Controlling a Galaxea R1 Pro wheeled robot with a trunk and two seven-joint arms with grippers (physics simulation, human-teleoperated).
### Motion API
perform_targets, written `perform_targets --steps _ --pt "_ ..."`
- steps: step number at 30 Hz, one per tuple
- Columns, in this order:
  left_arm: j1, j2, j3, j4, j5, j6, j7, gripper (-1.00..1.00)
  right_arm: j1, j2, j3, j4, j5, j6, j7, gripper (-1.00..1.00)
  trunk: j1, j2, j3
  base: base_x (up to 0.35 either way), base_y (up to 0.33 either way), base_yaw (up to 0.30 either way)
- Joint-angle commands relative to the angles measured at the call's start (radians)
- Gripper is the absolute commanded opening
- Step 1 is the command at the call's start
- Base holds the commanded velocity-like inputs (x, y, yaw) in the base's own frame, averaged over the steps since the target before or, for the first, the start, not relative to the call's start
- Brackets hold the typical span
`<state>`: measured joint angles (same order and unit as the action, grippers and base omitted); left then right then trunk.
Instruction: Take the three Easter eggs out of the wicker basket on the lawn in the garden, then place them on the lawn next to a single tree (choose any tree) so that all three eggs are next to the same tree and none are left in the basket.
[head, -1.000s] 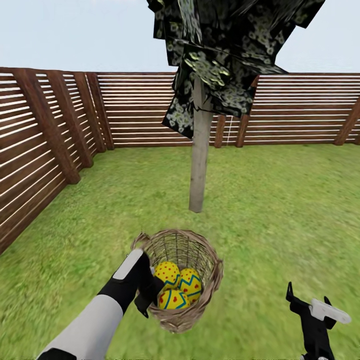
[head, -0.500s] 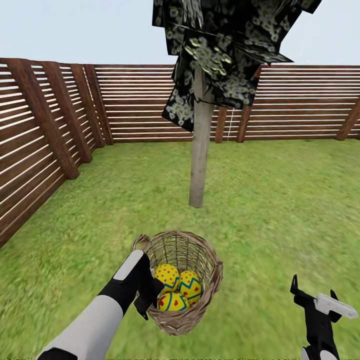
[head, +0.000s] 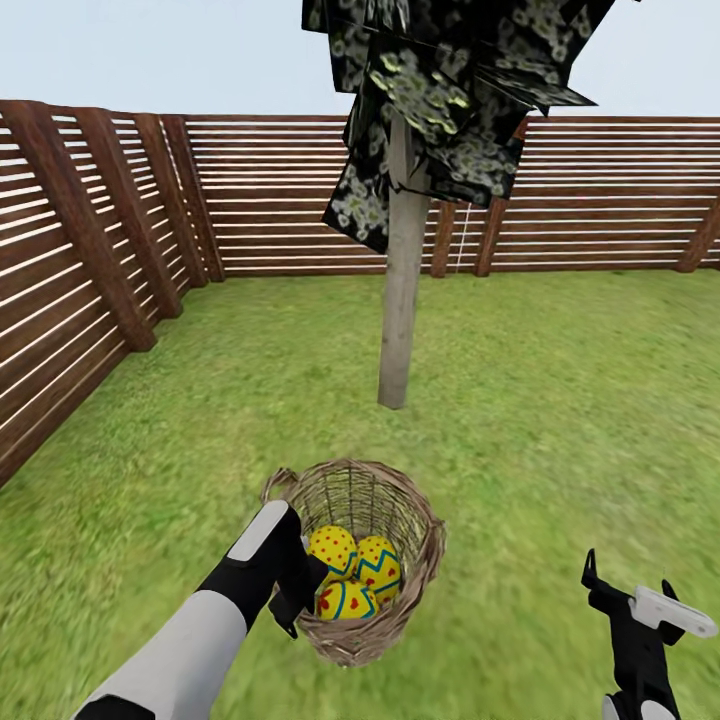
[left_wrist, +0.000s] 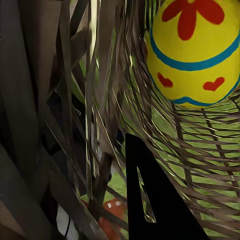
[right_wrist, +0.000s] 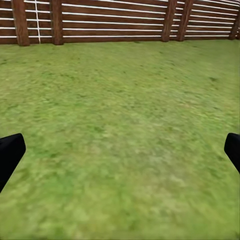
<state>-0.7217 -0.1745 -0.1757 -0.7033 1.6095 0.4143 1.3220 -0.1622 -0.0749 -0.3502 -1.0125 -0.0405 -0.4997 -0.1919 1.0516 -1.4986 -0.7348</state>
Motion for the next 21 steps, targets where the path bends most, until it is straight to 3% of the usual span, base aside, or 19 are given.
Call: perform_targets --steps 1,9,14,21 --pt "-0.001 0.000 -0.002 -0.001 0.001 0.009 0.004 -1.00 0.000 -0.001 0.001 0.000 -0.004 -0.003 -0.001 1.00 0.000 0.000 -0.002 0.243 0.000 0.000" --pt "-0.001 0.000 -0.026 -0.001 0.003 -0.003 0.000 -1.00 0.000 0.003 0.002 -0.001 -0.004 -0.005 -0.001 1.00 0.000 0.000 -0.011 0.276 0.000 0.000" --pt "-0.001 0.000 -0.037 0.001 0.004 -0.003 -0.052 -1.00 0.000 0.003 0.003 0.001 -0.004 -0.005 -0.001 1.00 0.000 0.000 -0.012 0.298 -0.058 -0.028" --pt "-0.001 0.000 -0.054 0.001 0.003 -0.003 -0.061 -1.00 0.000 0.003 0.004 -0.001 -0.004 -0.005 -0.001 1.00 0.000 0.000 -0.015 0.298 -0.087 -0.046"
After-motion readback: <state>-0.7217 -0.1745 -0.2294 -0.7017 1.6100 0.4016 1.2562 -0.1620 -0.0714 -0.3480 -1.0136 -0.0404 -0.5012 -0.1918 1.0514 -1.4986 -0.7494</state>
